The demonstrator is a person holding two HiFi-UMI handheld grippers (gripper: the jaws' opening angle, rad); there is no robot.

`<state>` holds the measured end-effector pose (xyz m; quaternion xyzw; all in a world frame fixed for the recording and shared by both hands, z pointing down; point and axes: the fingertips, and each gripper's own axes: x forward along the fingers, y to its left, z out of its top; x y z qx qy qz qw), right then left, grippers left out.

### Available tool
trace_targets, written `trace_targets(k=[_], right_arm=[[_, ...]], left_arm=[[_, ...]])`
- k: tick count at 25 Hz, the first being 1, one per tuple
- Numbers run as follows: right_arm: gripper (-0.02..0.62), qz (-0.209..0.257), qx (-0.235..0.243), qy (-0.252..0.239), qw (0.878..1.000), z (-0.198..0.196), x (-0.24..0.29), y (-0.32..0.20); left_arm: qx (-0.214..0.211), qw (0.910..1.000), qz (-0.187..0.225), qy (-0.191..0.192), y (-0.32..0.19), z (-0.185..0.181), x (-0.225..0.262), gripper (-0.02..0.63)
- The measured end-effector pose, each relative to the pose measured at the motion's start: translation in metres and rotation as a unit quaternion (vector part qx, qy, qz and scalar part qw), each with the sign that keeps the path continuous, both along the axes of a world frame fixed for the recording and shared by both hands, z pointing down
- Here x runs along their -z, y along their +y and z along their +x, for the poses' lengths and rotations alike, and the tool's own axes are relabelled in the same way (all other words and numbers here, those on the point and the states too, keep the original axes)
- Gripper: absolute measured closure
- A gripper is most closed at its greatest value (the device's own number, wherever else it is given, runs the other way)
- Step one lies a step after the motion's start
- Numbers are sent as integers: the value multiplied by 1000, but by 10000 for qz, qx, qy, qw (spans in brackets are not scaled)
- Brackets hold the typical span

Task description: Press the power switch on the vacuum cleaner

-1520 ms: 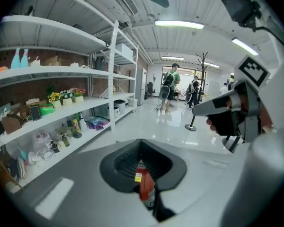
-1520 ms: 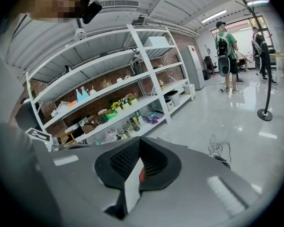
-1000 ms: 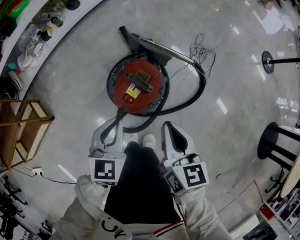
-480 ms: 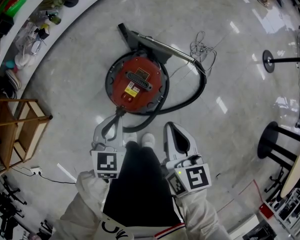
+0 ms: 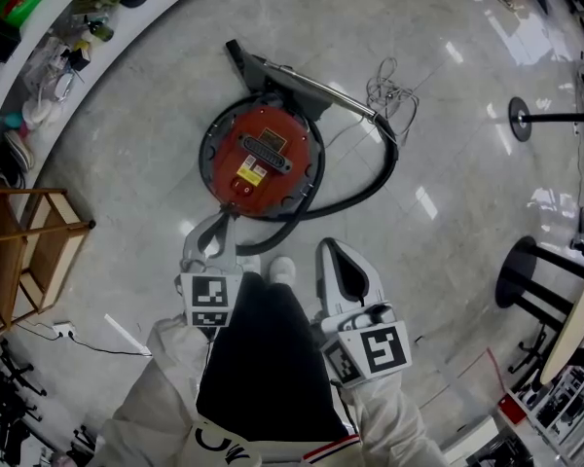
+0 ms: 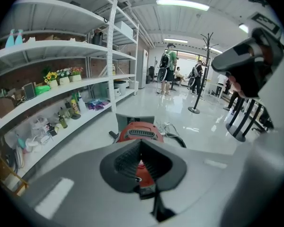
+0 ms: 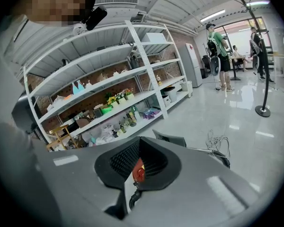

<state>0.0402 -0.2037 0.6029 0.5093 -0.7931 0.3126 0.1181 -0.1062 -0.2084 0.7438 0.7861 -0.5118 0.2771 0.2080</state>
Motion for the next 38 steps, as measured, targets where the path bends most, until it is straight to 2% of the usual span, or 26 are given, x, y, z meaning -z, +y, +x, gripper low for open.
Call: trace_targets(k=[13, 21, 38], right_arm=[[595, -63, -162, 0, 9998, 15, -3, -4], [595, -115, -160, 45, 9998, 20, -5, -4], [595, -254, -326, 62, 9991, 30, -15, 0]], left_arm=[[-177, 9993, -190, -277, -17, 4, -39, 606], [-210, 9987, -383, -279, -23, 8, -58, 606], [-512, 9914, -893, -806, -32, 5, -120, 606]])
